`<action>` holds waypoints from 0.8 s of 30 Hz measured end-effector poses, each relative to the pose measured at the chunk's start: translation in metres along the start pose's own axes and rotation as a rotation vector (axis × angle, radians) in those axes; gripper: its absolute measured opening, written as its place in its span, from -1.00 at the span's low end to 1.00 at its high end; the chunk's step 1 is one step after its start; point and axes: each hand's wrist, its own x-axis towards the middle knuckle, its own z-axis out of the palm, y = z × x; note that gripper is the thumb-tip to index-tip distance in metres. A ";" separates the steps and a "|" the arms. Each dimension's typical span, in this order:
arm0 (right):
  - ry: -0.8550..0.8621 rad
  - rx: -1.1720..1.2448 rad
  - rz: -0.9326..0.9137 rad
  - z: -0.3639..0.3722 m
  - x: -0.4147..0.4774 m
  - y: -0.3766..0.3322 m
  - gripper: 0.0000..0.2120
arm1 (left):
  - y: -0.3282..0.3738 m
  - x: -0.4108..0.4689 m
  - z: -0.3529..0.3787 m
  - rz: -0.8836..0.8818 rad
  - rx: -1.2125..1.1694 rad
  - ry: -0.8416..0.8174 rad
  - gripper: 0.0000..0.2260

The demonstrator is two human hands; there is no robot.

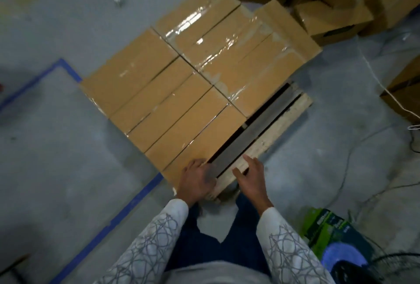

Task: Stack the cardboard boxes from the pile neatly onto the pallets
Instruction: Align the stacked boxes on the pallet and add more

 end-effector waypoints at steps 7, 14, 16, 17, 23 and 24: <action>-0.052 0.135 0.082 -0.057 -0.031 0.006 -0.44 | 0.043 -0.016 -0.022 0.046 -0.133 -0.053 -0.52; -0.004 0.270 -0.045 -0.163 -0.008 0.010 -0.57 | 0.147 0.022 -0.011 0.040 -0.290 -0.058 -0.61; -0.032 0.284 -0.067 -0.199 -0.005 0.018 -0.60 | 0.184 0.033 -0.003 0.016 -0.344 -0.005 -0.72; -0.048 0.297 -0.072 -0.216 -0.003 0.025 -0.62 | 0.205 0.036 0.002 -0.003 -0.402 0.016 -0.79; -0.031 0.489 -0.068 -0.323 -0.005 0.073 -0.81 | 0.325 0.034 0.016 -0.036 -0.711 -0.046 -0.85; -0.003 0.577 -0.052 -0.340 -0.003 0.082 -0.85 | 0.341 0.027 0.007 -0.009 -0.722 -0.062 -0.84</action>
